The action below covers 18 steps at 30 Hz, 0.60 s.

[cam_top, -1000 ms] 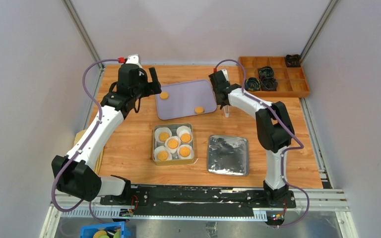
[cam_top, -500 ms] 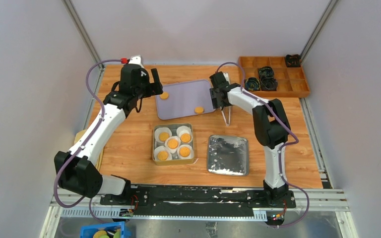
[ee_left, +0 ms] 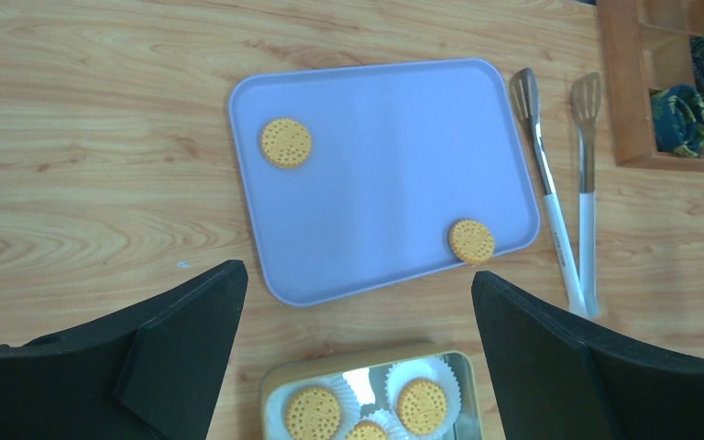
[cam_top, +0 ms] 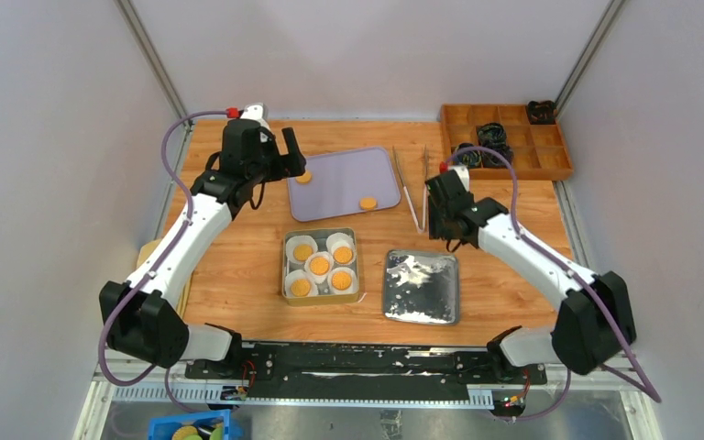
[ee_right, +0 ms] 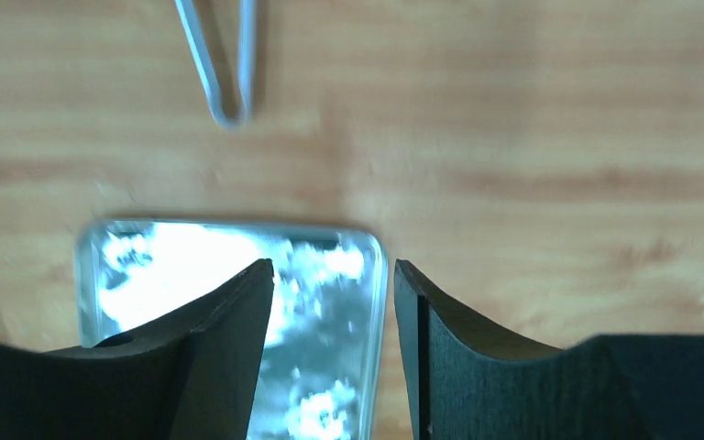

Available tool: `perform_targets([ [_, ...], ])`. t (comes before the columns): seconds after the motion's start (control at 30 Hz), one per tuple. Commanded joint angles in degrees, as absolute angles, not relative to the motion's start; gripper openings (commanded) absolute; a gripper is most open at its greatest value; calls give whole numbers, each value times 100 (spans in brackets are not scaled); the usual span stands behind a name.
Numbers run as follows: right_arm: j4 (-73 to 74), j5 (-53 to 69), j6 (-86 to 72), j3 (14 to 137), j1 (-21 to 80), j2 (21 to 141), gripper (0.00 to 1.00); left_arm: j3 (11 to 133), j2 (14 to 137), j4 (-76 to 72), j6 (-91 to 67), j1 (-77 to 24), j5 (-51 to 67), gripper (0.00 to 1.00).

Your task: Pack the cookies

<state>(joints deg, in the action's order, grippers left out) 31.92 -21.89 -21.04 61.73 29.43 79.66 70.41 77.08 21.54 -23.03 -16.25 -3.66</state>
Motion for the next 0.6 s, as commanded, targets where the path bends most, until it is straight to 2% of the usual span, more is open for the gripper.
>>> perform_targets([
  [0.0, 3944, -1778, -2945, 5117, 3124, 7120, 55, 7103, 7550, 2074, -2288, -1822, -44, 100],
  [0.17, 4163, -1639, -3511, 4420, 3202, 6358, 56, 7454, 7740, 2410, -2099, -2353, -206, 100],
  [0.3, 4460, -1755, -3818, 4320, 3216, 6382, 54, 7436, 7679, 2428, -2201, -2433, -70, 100],
  [0.47, 4458, -1455, -4228, 4073, 3219, 6931, 41, 7190, 7447, 2504, -2164, -2443, -42, 100],
  [0.57, 4461, -1637, -4438, 4023, 3219, 7168, 39, 7033, 7299, 2480, -2153, -2443, -35, 100],
])
